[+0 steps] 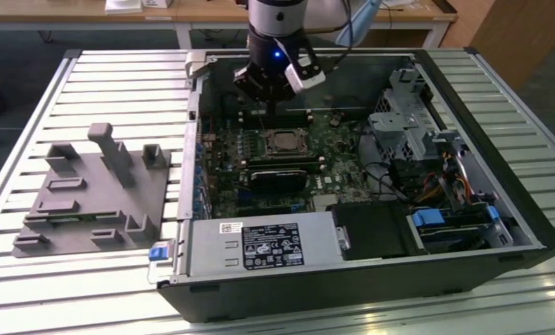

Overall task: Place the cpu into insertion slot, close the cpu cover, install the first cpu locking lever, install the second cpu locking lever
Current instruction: 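Install the first cpu locking lever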

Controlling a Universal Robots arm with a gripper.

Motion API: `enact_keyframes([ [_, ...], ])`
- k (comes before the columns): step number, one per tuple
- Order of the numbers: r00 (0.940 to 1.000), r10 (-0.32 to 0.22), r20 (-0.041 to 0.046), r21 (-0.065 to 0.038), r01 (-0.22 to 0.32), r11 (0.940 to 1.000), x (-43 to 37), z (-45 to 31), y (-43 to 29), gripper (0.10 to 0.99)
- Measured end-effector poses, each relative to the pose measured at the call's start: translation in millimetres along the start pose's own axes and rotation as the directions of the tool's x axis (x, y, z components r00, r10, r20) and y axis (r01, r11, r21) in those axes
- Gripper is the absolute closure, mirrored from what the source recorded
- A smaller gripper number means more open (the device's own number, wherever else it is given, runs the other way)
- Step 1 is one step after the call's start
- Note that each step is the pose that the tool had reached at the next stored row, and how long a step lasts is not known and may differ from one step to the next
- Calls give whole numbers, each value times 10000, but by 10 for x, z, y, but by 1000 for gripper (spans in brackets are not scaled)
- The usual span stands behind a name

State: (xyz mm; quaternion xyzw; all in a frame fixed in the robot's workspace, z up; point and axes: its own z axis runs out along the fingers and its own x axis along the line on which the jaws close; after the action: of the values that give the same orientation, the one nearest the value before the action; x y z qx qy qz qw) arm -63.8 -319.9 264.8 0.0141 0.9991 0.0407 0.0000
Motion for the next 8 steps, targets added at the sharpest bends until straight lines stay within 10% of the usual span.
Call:
enact_keyframes([
  [8, 10000, -40, -3, 0, 40, 10000, 112, 26, -5, 980],
])
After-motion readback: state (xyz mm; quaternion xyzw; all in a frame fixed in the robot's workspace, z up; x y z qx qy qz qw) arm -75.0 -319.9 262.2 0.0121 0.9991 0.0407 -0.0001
